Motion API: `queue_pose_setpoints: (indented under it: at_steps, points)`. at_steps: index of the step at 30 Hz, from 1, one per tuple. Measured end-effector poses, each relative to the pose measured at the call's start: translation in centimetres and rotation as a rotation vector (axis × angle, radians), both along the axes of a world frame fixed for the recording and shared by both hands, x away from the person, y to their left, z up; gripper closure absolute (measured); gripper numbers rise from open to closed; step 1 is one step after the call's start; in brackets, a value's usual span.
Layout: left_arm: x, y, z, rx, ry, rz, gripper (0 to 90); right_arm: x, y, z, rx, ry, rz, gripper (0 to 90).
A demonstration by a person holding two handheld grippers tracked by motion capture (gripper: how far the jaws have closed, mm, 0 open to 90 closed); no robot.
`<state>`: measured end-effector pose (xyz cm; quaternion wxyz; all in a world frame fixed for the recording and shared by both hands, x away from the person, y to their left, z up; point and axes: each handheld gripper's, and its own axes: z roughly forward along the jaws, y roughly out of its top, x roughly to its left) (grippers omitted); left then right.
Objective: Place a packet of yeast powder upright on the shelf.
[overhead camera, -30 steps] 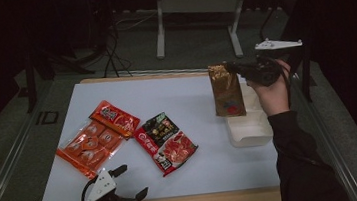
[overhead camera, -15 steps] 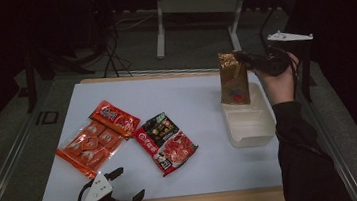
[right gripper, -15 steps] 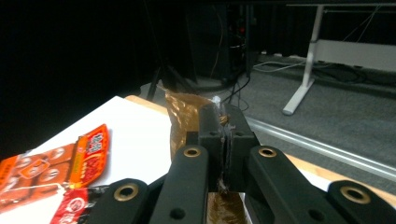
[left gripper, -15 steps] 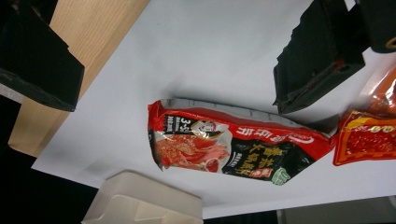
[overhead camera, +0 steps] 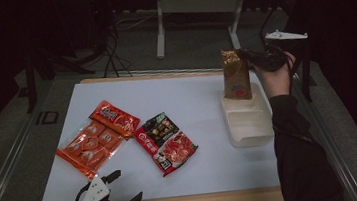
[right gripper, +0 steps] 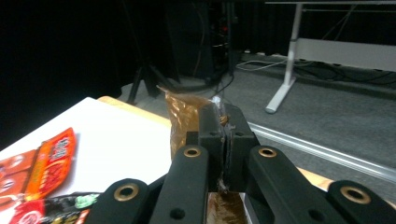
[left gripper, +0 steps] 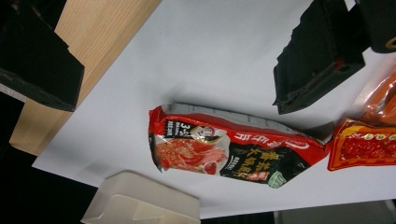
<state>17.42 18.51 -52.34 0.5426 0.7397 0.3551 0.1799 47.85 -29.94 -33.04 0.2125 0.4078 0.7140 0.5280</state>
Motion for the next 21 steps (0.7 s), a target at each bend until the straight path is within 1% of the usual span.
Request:
queue_pose_setpoints:
  at_steps: [4, 7, 11, 14, 15, 16, 18, 19, 21]
  points:
    - [-0.2, 0.2, 0.0, -0.003, 0.005, 0.010, 2.0, 0.8, -0.4, -0.1, -0.002, -0.028, -0.006, 88.7]
    - [-0.3, 0.2, -0.1, -0.006, 0.008, 0.015, 2.0, 1.3, -0.7, -0.3, -0.015, -0.039, -0.026, 88.7]
    - [-0.4, 0.2, -0.1, -0.003, 0.008, 0.016, 2.0, 1.8, -0.8, -0.8, -0.034, -0.039, -0.039, 88.7]
    - [-0.4, 0.2, -0.1, 0.000, 0.009, 0.017, 2.0, 2.4, -0.9, -1.6, -0.028, -0.053, -0.027, 88.6]
    - [-0.4, 0.2, -0.1, -0.001, 0.010, 0.017, 2.0, 2.5, -0.9, -1.7, -0.023, -0.051, -0.020, 88.7]
    - [-0.4, 0.2, -0.1, -0.001, 0.011, 0.017, 2.0, 2.6, -0.9, -1.9, -0.033, -0.062, -0.020, 88.6]
    - [-0.4, 0.2, -0.1, -0.002, 0.012, 0.017, 2.0, 2.8, -0.8, -2.3, -0.038, -0.065, -0.003, 88.6]
    - [-0.4, 0.2, -0.1, -0.002, 0.012, 0.018, 2.0, 2.9, -0.7, -2.5, -0.053, -0.067, -0.006, 88.6]
    - [-0.4, 0.2, -0.1, 0.001, 0.012, 0.015, 2.0, 3.0, -0.7, -2.9, -0.037, -0.057, 0.010, 88.6]
